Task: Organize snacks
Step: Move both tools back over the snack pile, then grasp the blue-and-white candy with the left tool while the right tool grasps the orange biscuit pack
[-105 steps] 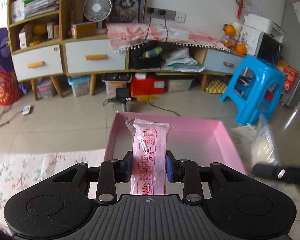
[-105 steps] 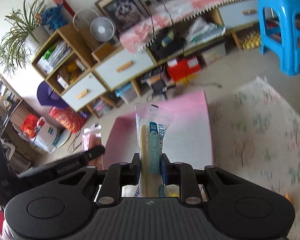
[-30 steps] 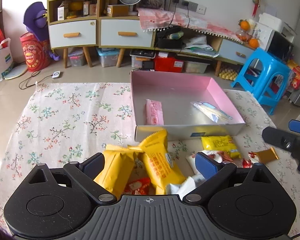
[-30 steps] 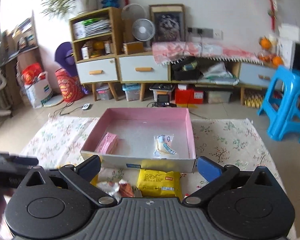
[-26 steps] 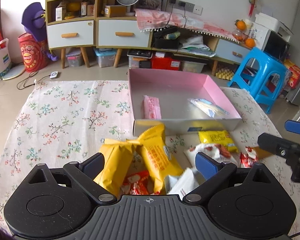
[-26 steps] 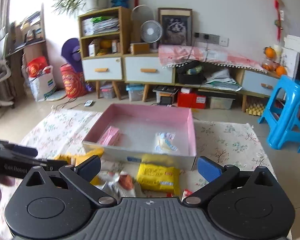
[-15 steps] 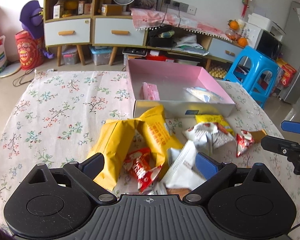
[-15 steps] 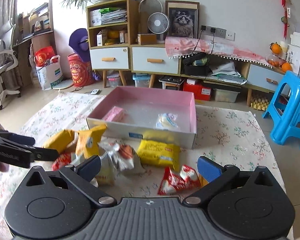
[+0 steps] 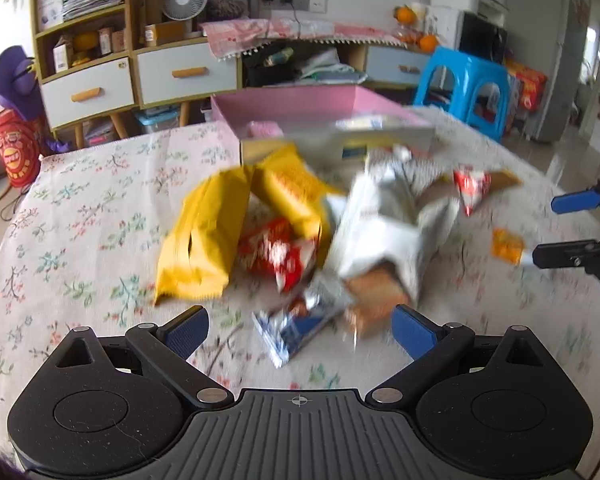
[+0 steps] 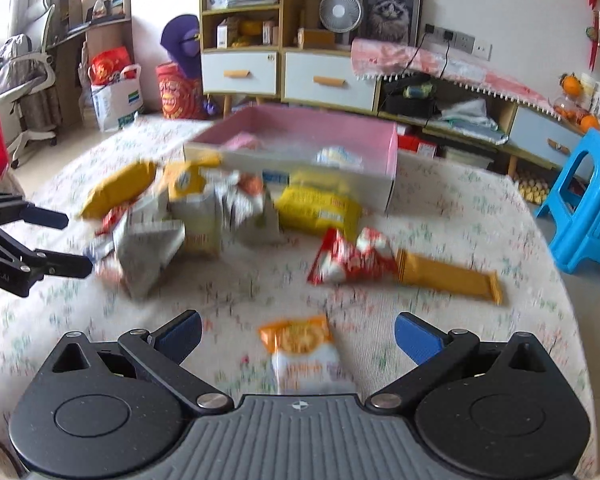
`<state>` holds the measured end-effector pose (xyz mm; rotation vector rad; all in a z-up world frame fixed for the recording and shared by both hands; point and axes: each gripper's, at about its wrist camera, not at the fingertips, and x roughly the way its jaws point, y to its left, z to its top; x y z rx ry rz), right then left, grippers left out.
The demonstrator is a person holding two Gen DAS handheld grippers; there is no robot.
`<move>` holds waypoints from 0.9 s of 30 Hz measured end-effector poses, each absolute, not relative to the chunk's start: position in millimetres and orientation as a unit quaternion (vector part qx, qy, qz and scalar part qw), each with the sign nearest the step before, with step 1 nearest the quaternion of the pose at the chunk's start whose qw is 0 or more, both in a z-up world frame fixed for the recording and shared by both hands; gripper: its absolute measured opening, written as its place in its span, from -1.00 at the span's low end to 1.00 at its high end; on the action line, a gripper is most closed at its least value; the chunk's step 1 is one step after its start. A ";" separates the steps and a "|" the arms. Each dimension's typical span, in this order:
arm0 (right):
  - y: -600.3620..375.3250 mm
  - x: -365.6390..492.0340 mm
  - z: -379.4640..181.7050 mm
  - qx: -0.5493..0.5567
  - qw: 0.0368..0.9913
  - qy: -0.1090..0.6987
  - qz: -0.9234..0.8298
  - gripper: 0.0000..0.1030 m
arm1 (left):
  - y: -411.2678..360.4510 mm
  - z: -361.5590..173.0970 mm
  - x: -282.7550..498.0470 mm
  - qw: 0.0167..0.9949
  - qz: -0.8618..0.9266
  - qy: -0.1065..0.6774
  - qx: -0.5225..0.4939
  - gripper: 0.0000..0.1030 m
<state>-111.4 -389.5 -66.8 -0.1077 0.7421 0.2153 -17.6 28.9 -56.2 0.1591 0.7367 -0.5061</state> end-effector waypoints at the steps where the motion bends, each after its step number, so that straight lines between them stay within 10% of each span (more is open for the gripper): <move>1: -390.2 -113.7 -71.6 -0.054 0.922 0.367 0.108 0.81 | 30.1 -59.6 -19.2 0.898 -0.248 0.355 0.082 0.92; 17: -394.9 -113.0 -99.2 -0.035 0.914 0.391 0.107 0.81 | 46.7 -76.3 -2.9 0.899 -0.265 0.336 0.095 0.69; 27: -394.7 -104.0 -99.8 -0.037 0.917 0.381 0.114 0.81 | 37.0 -71.7 -2.1 0.893 -0.295 0.323 0.108 -0.17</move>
